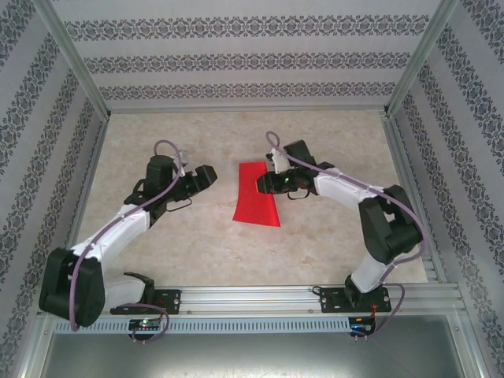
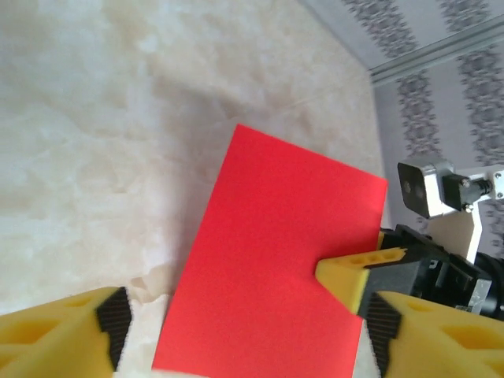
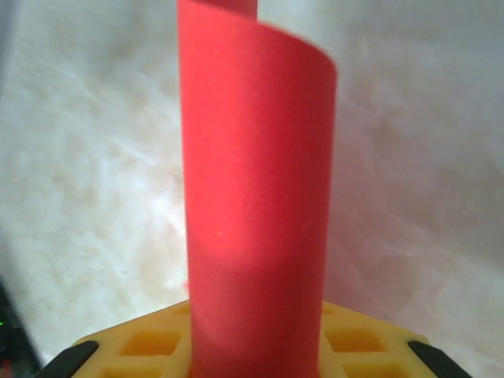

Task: Fold a paper plane with a square sheet of paper (fold left side to right side)
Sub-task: Pick up the square sheet of paper from the center of the table, then place a square sheet of paper at the center of the table.

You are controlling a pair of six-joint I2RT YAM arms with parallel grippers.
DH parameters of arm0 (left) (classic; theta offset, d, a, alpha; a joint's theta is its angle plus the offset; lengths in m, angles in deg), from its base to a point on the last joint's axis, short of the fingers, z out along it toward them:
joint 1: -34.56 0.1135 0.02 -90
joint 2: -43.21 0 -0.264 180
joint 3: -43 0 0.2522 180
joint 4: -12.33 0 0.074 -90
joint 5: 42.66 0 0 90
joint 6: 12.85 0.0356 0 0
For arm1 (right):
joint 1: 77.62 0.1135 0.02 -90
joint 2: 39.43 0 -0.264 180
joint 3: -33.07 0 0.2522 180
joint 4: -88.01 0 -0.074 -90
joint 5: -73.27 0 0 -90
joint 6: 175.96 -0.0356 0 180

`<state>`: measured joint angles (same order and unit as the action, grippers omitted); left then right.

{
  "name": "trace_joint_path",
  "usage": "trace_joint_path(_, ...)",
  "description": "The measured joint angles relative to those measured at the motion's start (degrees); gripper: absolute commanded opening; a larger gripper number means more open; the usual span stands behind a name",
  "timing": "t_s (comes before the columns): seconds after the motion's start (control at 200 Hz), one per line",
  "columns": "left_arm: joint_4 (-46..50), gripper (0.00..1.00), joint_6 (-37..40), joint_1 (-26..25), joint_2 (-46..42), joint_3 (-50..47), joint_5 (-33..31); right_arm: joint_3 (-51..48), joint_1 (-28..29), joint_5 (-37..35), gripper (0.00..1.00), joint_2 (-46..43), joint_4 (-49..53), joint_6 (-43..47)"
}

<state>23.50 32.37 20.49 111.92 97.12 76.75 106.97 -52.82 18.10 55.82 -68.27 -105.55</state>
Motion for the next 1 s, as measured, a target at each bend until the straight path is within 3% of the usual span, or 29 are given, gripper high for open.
trace_joint_path(0.32,-7.23,0.98,0.83,0.70,-7.56,4.39,13.79,2.03,-5.95,17.75,0.29,-19.08,-5.46,-1.16)
trace_joint_path(0.49,-12.39,0.98,1.16,0.55,-7.96,9.33,19.78,7.63,-5.31,24.22,0.29,-22.67,-5.51,-1.70)
trace_joint_path(0.759,-15.98,0.99,3.30,-2.67,-4.44,14.67,25.49,12.35,-0.13,27.15,0.30,-25.03,-4.50,-1.77)
trace_joint_path(0.839,-16.37,0.93,3.78,-4.28,-2.84,15.43,26.60,13.00,0.81,27.26,0.32,-25.03,-4.22,-1.73)
trace_joint_path(0.999,-17.66,0.56,4.48,-6.73,-0.81,15.93,28.26,13.20,0.83,26.08,0.35,-25.03,-2.34,-1.36)
